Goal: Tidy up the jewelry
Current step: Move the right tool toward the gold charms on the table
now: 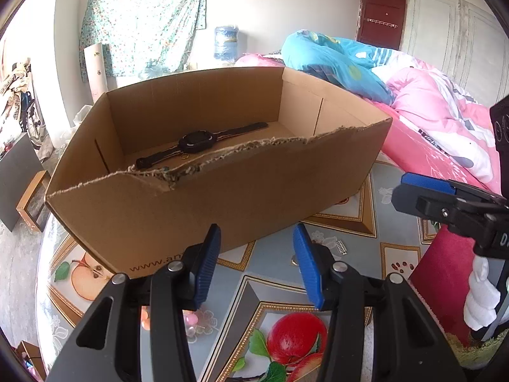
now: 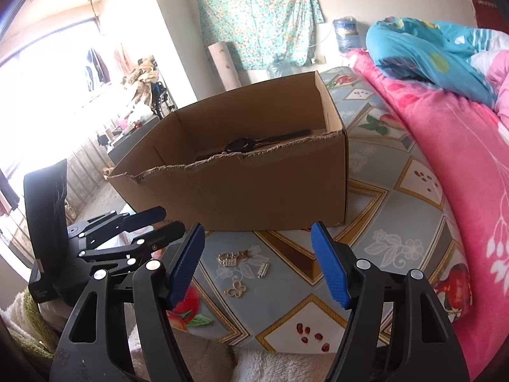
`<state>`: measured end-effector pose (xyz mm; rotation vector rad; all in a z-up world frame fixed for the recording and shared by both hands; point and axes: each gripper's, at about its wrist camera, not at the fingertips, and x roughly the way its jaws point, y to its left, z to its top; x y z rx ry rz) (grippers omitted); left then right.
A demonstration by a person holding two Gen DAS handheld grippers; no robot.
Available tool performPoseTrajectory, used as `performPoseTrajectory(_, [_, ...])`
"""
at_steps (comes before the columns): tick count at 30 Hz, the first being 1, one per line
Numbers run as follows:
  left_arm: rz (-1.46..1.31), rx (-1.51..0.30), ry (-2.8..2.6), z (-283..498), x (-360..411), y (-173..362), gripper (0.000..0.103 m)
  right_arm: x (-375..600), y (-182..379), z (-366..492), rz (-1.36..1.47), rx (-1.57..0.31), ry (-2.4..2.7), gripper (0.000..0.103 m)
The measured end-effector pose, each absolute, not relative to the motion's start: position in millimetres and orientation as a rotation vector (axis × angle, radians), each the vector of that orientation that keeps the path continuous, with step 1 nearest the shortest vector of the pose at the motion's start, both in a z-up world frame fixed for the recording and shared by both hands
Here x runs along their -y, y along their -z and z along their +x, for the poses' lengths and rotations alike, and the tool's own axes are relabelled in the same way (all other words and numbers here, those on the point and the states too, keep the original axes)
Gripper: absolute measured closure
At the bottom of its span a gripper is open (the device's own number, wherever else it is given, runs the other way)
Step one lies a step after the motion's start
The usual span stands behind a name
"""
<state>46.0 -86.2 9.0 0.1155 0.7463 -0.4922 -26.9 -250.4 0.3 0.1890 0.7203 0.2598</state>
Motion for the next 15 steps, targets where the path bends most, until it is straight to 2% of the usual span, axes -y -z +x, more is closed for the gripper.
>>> performPoseTrajectory(1, [0.106, -0.745, 0.497, 47, 86, -9, 0.057, 251, 0, -22, 0.204, -0.73, -0.269, 0.051])
performPoseTrajectory(5, [0.076, -0.735, 0.497, 52, 84, -8, 0.057, 254, 4, -4, 0.247, -0.758, -0.288, 0.069])
performPoseTrajectory(15, [-0.005, -0.737, 0.531, 55, 74, -9, 0.057, 256, 5, 18, 0.289, -0.762, -0.278, 0.072])
